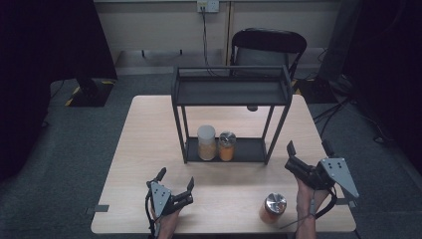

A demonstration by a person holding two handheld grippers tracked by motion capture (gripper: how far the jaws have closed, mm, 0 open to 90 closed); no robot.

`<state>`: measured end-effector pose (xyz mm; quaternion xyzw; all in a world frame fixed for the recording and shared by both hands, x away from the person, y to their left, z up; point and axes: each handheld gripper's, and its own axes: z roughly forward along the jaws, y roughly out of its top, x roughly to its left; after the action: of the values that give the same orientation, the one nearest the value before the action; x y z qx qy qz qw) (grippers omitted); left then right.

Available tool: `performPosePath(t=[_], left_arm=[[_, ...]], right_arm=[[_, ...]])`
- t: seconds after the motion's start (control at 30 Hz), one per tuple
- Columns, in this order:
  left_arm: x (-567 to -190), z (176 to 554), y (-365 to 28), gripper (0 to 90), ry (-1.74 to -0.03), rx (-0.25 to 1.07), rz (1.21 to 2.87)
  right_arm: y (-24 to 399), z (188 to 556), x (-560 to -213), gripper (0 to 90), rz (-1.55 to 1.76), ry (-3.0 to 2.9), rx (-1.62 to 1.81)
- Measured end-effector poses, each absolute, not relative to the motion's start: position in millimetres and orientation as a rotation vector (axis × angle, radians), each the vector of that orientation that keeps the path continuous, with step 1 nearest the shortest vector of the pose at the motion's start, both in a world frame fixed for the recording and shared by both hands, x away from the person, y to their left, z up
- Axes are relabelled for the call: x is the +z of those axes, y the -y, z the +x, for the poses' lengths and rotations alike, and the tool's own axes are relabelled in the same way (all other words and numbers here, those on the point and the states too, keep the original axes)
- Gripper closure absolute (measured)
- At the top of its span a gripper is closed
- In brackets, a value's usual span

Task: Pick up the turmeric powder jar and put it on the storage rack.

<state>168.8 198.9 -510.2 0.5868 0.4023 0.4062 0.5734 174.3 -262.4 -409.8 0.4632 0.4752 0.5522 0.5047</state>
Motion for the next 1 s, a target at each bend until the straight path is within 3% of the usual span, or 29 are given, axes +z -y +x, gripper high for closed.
performPosePath(t=[1.0], left_arm=[[-511, 168, -199, 2.2, -0.94, 0.954, 1.374]], right_arm=[[268, 183, -469, 0.0, 1.169, -1.172, 1.255]])
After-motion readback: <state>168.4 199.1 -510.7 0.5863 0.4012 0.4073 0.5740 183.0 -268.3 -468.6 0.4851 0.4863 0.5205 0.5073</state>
